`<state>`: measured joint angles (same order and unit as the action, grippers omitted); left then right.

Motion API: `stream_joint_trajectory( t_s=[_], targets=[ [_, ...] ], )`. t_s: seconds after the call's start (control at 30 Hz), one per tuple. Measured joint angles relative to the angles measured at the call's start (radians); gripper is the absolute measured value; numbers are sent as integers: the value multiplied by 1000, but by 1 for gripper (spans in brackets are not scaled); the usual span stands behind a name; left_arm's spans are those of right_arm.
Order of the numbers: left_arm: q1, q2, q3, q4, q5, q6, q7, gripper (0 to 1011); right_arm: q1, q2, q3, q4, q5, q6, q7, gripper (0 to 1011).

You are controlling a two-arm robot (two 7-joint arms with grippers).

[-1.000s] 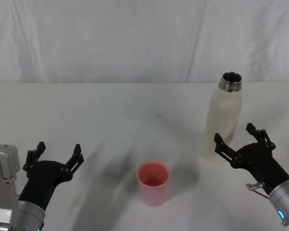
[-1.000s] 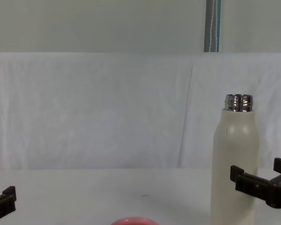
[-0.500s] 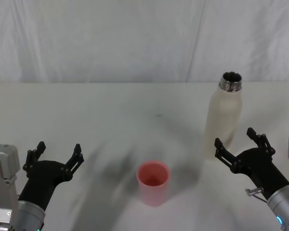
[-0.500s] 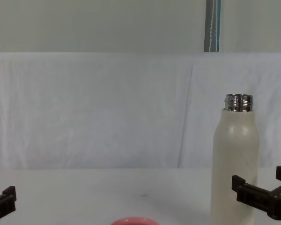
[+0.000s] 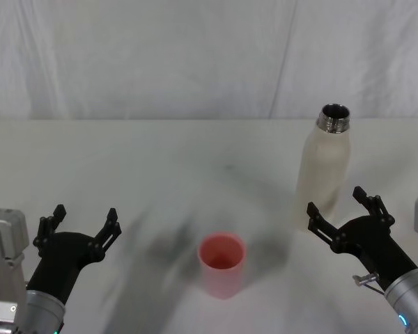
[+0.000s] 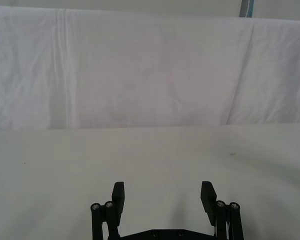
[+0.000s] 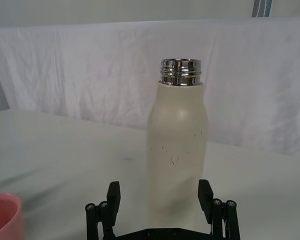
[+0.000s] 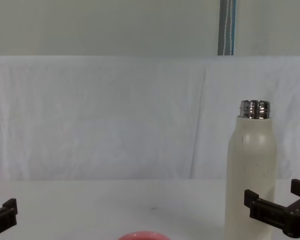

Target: Grasp the thermos with one hand and pour water into the cup lid.

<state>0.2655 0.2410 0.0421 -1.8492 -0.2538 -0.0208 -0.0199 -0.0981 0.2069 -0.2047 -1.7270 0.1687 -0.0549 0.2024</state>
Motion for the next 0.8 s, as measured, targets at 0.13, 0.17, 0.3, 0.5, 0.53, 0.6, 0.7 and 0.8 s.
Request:
stream_joint_trajectory(
  t_s=[0.13, 0.17, 0.3, 0.5, 0.53, 0.6, 0.7, 0.8],
  targets=[
    [0, 0, 0, 0, 0, 0, 0, 1001, 0, 0, 0, 0, 0, 0, 0, 1001],
    [0, 0, 0, 0, 0, 0, 0, 1001, 0, 0, 0, 0, 0, 0, 0, 1001],
    [0, 0, 0, 0, 0, 0, 0, 1001, 0, 0, 1, 0, 0, 0, 0, 1001],
    [0, 0, 0, 0, 0, 0, 0, 1001, 0, 0, 1, 0, 0, 0, 0, 1001],
    [0, 0, 0, 0, 0, 0, 0, 1001, 0, 0, 1, 0, 0, 0, 0, 1001],
    [0, 0, 0, 0, 0, 0, 0, 1001, 0, 0, 1, 0, 0, 0, 0, 1001],
    [0, 0, 0, 0, 0, 0, 0, 1001, 0, 0, 1, -1, 0, 0, 0, 1001],
    [0, 0, 0, 0, 0, 0, 0, 1001, 0, 0, 1, -1, 0, 1, 0, 1001]
  ],
)
